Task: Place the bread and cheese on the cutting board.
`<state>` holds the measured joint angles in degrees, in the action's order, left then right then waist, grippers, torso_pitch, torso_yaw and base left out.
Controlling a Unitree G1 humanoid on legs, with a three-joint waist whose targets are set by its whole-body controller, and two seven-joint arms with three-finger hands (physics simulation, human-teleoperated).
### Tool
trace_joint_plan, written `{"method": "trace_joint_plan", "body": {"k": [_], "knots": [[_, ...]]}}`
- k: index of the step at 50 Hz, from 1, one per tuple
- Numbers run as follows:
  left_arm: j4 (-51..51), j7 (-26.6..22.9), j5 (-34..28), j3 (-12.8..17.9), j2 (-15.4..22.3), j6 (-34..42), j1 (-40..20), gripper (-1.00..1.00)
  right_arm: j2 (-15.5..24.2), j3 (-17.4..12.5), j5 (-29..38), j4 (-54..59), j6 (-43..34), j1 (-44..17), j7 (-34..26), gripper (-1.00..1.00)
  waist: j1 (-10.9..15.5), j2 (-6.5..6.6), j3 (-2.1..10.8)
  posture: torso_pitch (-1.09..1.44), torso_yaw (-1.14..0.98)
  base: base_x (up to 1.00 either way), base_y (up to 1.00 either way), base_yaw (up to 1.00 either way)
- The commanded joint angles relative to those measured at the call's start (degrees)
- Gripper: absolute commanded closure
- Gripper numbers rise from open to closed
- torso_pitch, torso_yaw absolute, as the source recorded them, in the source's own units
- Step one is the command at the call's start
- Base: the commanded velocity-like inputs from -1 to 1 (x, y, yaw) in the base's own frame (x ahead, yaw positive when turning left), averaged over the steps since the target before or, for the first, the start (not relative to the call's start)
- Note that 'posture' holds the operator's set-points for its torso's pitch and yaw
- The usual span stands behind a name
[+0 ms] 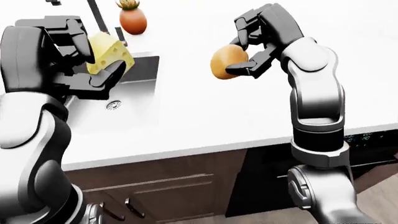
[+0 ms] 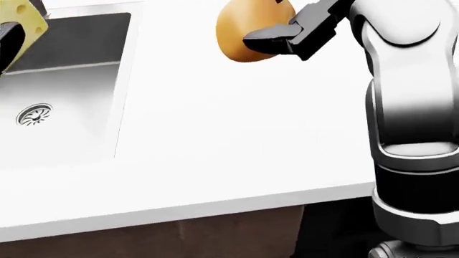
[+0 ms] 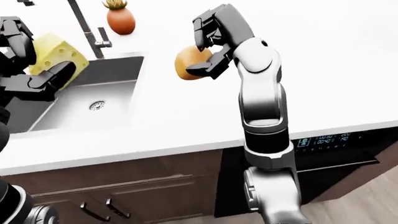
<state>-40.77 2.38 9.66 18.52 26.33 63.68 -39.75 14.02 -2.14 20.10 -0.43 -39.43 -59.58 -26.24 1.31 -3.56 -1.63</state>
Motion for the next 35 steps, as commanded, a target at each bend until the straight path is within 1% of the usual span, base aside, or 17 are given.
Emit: {"method": "trace_joint_plan", "body": {"k": [1,3,14,15,16,17,18,19,20,22,29,30,31,32,33,34,35], "knots": [[-1.0,0.13,-0.03,0.05,0.54,-2.11,-1.49,1.0,0.68,-1.63,0.43,-1.52,0.88,-1.73,0.76,1.0,-0.01,-0.06,1.55,0.0,0.0,-0.44,0.52,0.0],[-1.16,0.12,-0.02,-0.03,0.55,-1.96,-1.47,1.0,0.58,-1.54,0.39,-1.91,0.79,-1.58,0.78,1.0,0.48,0.84,1.79,0.0,0.0,-0.6,0.53,0.0],[-1.08,0.16,0.08,0.05,0.6,-2.13,-1.39,1.0,0.24,-1.34,0.65,-1.96,1.26,-1.1,0.73,1.0,0.57,6.16,0.82,0.0,0.0,-0.62,0.57,0.0],[-1.13,0.16,0.07,0.05,0.63,-2.05,-1.43,1.0,0.22,-1.37,0.64,-1.99,1.23,-1.1,0.78,1.0,0.59,7.21,0.71,0.0,0.0,-0.62,0.59,0.0],[-1.13,0.16,0.09,0.1,0.63,-2.03,-1.49,1.0,0.22,-1.39,0.62,-1.98,1.29,-1.04,0.78,1.0,0.53,8.98,0.79,0.0,0.0,-0.62,0.59,0.0],[-1.12,0.14,0.09,0.07,0.63,-2.07,-1.48,1.0,0.25,-1.36,0.65,-1.98,1.27,-1.01,0.78,1.0,0.58,12.33,1.61,0.0,0.0,-0.61,0.59,0.0],[-1.06,0.17,0.04,0.03,0.58,-2.18,-1.41,1.0,0.23,-1.41,0.58,-2.12,1.18,-1.06,0.72,1.0,0.81,9.19,0.91,0.0,0.0,-0.63,0.59,0.0],[-1.03,0.16,0.0,-0.03,0.58,-2.27,-1.34,1.0,0.25,-1.36,0.62,-2.16,1.11,-1.06,0.7,1.0,0.82,9.8,1.6,0.0,0.0,-0.62,0.59,0.0],[-1.13,0.14,0.03,0.01,0.59,-2.14,-1.39,1.0,0.2,-1.34,0.62,-2.17,1.12,-1.04,0.75,1.0,1.03,9.75,1.87,0.0,0.0,-0.62,0.59,0.0],[-1.09,0.1,0.02,0.07,0.6,-2.19,-1.37,1.0,0.14,-1.27,0.67,-2.24,1.03,-1.07,0.73,1.0,0.72,8.68,1.97,0.0,0.0,-0.62,0.59,0.0],[-0.92,0.13,-0.09,-0.04,0.57,-2.3,-1.41,1.0,0.12,-1.34,0.54,-2.25,1.3,-0.9,0.62,1.0,-1.0,5.39,-0.77,0.0,0.0,-0.57,0.58,0.0],[-0.92,0.12,-0.11,-0.09,0.56,-2.29,-1.42,1.0,0.14,-1.32,0.52,-2.25,1.42,-0.92,0.61,1.0,-1.06,3.91,-0.05,0.0,0.0,-0.23,0.2,0.0],[-0.93,0.11,-0.12,-0.06,0.56,-2.29,-1.45,1.0,0.16,-1.41,0.47,-2.27,1.21,-1.17,0.59,1.0,-0.82,2.13,-0.04,0.0,0.0,0.0,0.0,0.0],[-0.94,0.1,-0.12,-0.04,0.56,-2.26,-1.47,1.0,0.18,-1.46,0.43,-2.24,1.15,-1.28,0.63,1.0,-0.42,-1.29,-0.31,0.0,0.0,0.0,0.0,0.0],[-0.98,0.09,-0.09,0.02,0.56,-2.22,-1.5,1.0,0.24,-1.6,0.24,-2.18,1.15,-1.49,0.63,1.0,-1.18,1.02,-2.86,0.0,0.0,0.0,0.0,0.0],[-0.96,0.1,-0.09,0.06,0.55,-2.25,-1.51,1.0,0.2,-1.67,0.04,-2.18,1.08,-1.61,0.71,1.0,-0.84,0.02,-1.39,0.0,0.0,0.0,0.0,0.0],[-0.94,0.11,-0.09,0.04,0.53,-2.32,-1.46,1.0,0.22,-1.59,0.03,-2.17,1.07,-1.63,0.78,1.0,-0.04,-0.26,-0.3,0.0,0.0,0.0,0.0,0.0]]}}
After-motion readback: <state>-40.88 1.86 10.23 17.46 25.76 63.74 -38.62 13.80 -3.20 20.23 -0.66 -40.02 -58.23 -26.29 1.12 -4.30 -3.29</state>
